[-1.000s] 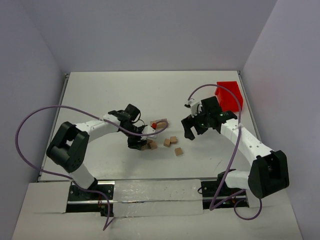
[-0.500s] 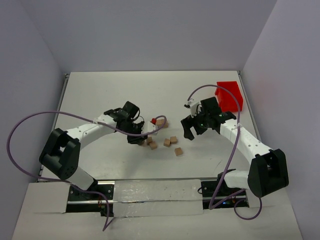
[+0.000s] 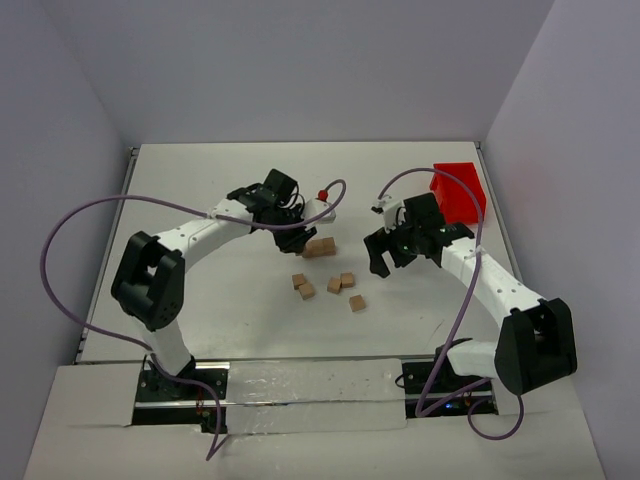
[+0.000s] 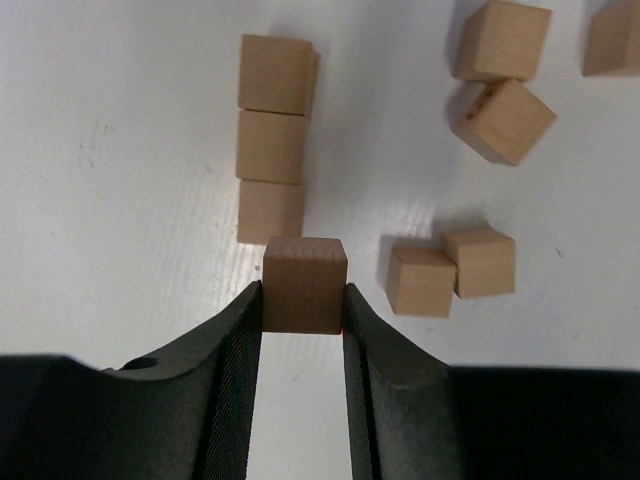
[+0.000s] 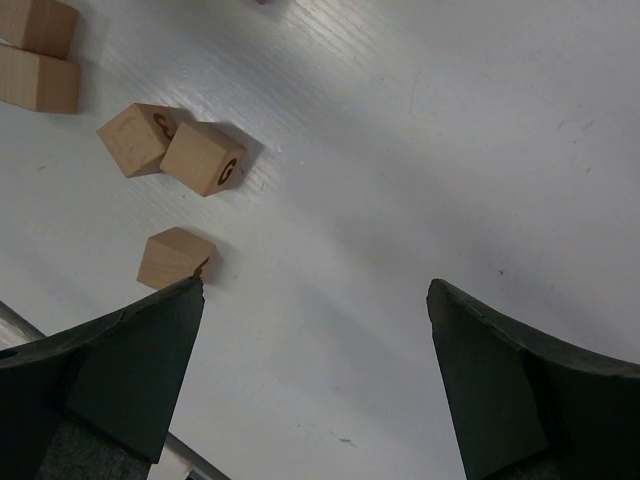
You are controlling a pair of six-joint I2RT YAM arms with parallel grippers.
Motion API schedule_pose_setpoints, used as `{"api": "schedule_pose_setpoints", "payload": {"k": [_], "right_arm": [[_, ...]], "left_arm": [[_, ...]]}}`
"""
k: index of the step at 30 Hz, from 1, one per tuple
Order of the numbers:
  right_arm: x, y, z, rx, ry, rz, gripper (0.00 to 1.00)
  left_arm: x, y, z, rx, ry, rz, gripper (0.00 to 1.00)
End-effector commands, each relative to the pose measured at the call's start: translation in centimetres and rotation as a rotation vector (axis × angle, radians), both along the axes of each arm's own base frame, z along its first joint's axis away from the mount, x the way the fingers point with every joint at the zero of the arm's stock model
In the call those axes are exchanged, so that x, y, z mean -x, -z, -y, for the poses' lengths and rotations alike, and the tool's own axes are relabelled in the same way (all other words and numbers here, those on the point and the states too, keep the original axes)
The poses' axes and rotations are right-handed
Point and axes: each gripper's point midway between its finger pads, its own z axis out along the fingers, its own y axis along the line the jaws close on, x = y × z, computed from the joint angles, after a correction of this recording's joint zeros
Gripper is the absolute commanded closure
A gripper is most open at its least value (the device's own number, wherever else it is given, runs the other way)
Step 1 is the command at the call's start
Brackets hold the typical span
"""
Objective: Build the wood block tower
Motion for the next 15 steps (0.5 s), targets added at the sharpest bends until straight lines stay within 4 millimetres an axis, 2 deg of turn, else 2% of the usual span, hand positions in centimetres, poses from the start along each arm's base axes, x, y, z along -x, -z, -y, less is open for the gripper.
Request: {"api": "schedule_pose_setpoints", "payload": {"k": [1, 10, 15], "right_arm": [[-1.0, -0.2, 0.4, -0.005, 0.033, 0.025, 0.0], [-1.3, -0.1, 0.9, -0.01, 0.052, 0.014, 0.0], [-1.5, -0.2, 1.1, -0.015, 0.059, 0.014, 0.0]], "left_arm": [[-2.3, -1.9, 1.8, 0.042, -0.049, 0.024, 0.98], [-2.9, -1.0, 2.7, 0.032, -0.039, 0.0, 0.93], [-2.9, -1.1, 3.5, 0.036, -0.012, -0.003, 0.9]]}}
